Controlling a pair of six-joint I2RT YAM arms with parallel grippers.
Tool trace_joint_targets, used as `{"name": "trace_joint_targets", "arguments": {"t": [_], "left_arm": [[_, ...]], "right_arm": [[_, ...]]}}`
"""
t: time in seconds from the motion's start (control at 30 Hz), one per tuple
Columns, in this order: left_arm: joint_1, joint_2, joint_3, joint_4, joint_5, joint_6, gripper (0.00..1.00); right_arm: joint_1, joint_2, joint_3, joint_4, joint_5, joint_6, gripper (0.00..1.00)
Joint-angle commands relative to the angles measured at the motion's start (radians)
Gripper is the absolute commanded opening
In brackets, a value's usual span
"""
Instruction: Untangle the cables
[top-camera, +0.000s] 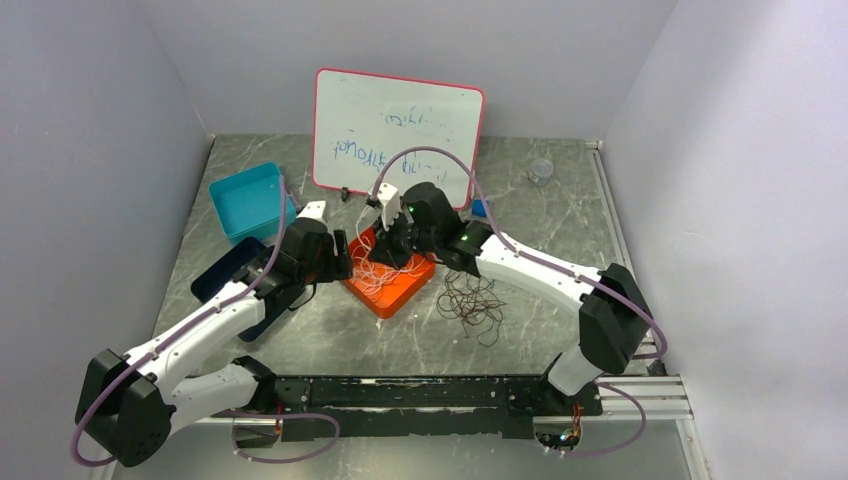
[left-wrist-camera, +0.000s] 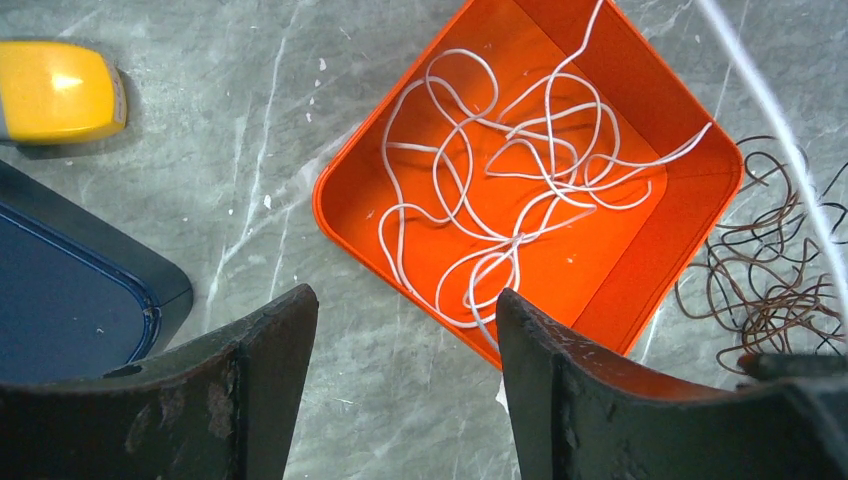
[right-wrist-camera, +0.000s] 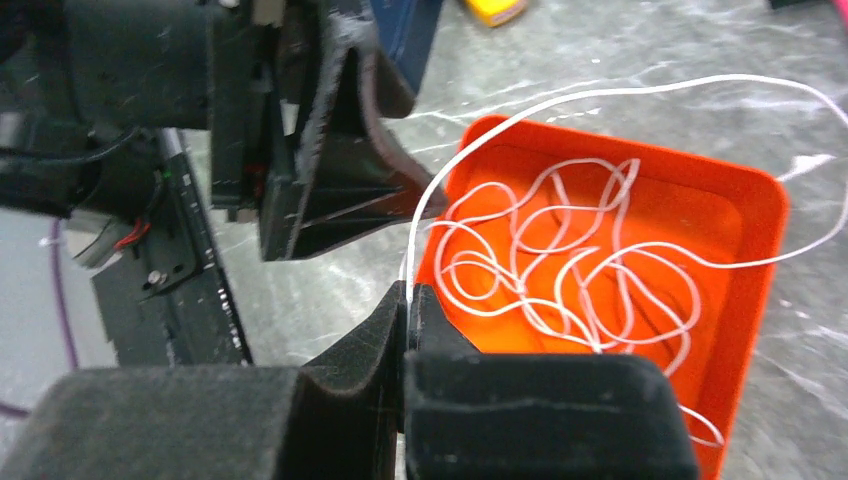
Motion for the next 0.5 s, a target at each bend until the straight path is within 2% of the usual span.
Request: {"name": "trace_joint_targets", "arguments": {"t": [0.0, 0.17, 0.33, 0.47], "left_arm": [[0.009, -0.012, -0.018, 0.036, 0.019, -0.01, 0.7], [0.008, -0.021, -0.022, 0.037, 0.014, -0.01, 0.7], [0.008, -0.023, -0.026, 0.039, 0.012, -0.01, 0.7], [0.008, -0.02, -0.026, 0.045, 0.01, -0.011, 0.7]], "right_arm": [[0.005, -0.018, -0.03, 0.048, -0.141, 0.008, 0.0], [0.004, -0.016, -0.062, 0.044, -0.127, 0.05, 0.0], [0.004, 0.049, -0.049, -0.04, -0.127, 0.075, 0.0], [0.003, 0.094, -0.041, -0.09, -0.019, 0.107, 0.0]]}}
